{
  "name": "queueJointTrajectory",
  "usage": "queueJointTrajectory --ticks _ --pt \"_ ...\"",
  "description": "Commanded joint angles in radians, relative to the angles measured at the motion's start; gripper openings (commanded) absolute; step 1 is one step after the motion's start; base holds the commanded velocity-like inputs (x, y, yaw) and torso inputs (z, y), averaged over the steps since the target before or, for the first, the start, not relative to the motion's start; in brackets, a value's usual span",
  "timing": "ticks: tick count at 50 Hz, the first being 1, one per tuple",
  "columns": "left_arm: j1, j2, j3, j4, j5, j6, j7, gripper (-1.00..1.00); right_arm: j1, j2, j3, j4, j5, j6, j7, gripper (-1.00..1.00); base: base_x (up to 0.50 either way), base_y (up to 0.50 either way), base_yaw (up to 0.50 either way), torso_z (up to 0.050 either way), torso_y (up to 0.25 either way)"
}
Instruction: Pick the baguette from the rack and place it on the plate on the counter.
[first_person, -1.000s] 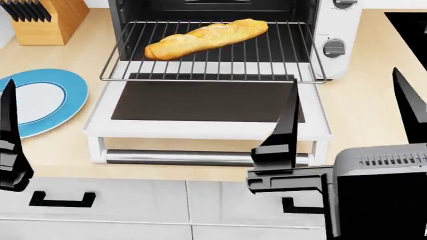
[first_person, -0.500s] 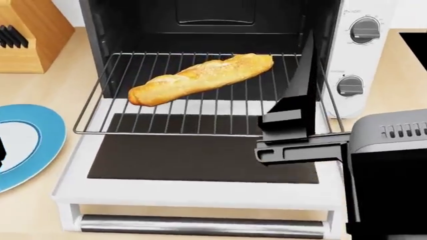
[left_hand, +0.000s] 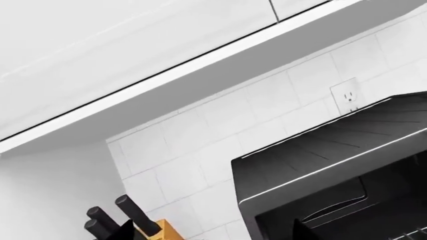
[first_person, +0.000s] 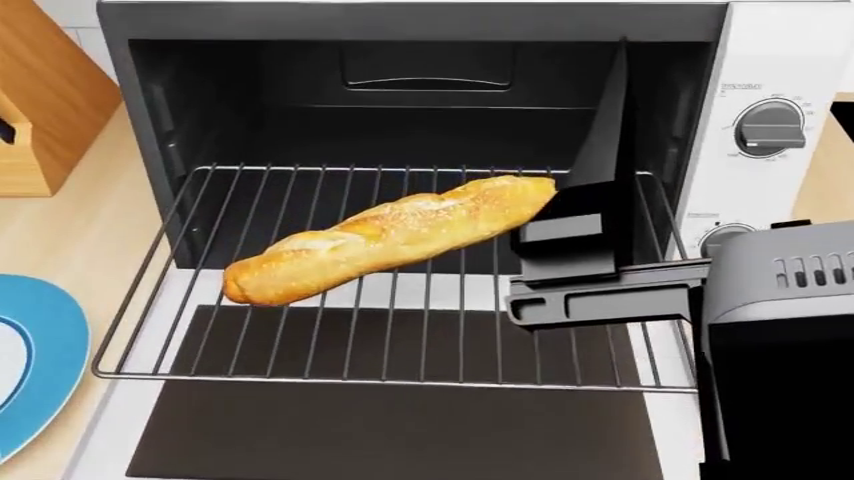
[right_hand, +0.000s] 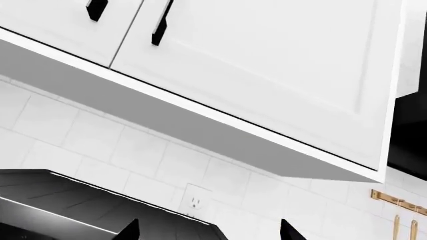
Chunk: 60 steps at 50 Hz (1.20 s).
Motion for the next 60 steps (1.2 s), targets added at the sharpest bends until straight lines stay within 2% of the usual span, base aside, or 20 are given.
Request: queueJointTrajectory --ticks 1,15,25,33,39,50,60 --pt "-0.084 0.079 0.065 -0.155 0.042 -0.023 0.199 1.0 0.052 0.036 -0.017 0.0 0.093 -0.016 0.059 1.0 0.0 0.0 0.0 0.0 0.0" --pt "-0.223 0.192 0.181 -0.401 0.065 -0.078 0.475 1.0 0.05 0.073 -0.045 0.002 0.113 -0.08 0.078 1.0 0.0 0.0 0.0 0.0 0.0" --pt "-0.34 0.212 0.225 -0.586 -0.123 -0.139 0.511 1.0 0.054 0.098 -0.059 0.001 0.131 -0.111 0.101 1.0 0.0 0.0 0.0 0.0 0.0" --pt "-0.327 0.223 0.234 -0.64 -0.179 -0.131 0.556 1.0 0.057 0.122 -0.073 -0.002 0.137 -0.131 0.121 1.0 0.0 0.0 0.0 0.0 0.0" --pt "-0.336 0.244 0.263 -0.693 -0.12 -0.149 0.631 1.0 0.071 0.129 -0.099 0.001 0.138 -0.146 0.13 1.0 0.0 0.0 0.0 0.0 0.0" --pt "-0.337 0.291 0.34 -0.791 0.079 -0.127 0.843 1.0 0.069 0.136 -0.128 0.006 0.121 -0.173 0.132 1.0 0.0 0.0 0.0 0.0 0.0" --pt "-0.344 0.326 0.417 -0.865 0.166 -0.119 0.929 1.0 0.063 0.166 -0.131 0.0 0.137 -0.203 0.15 1.0 0.0 0.0 0.0 0.0 0.0"
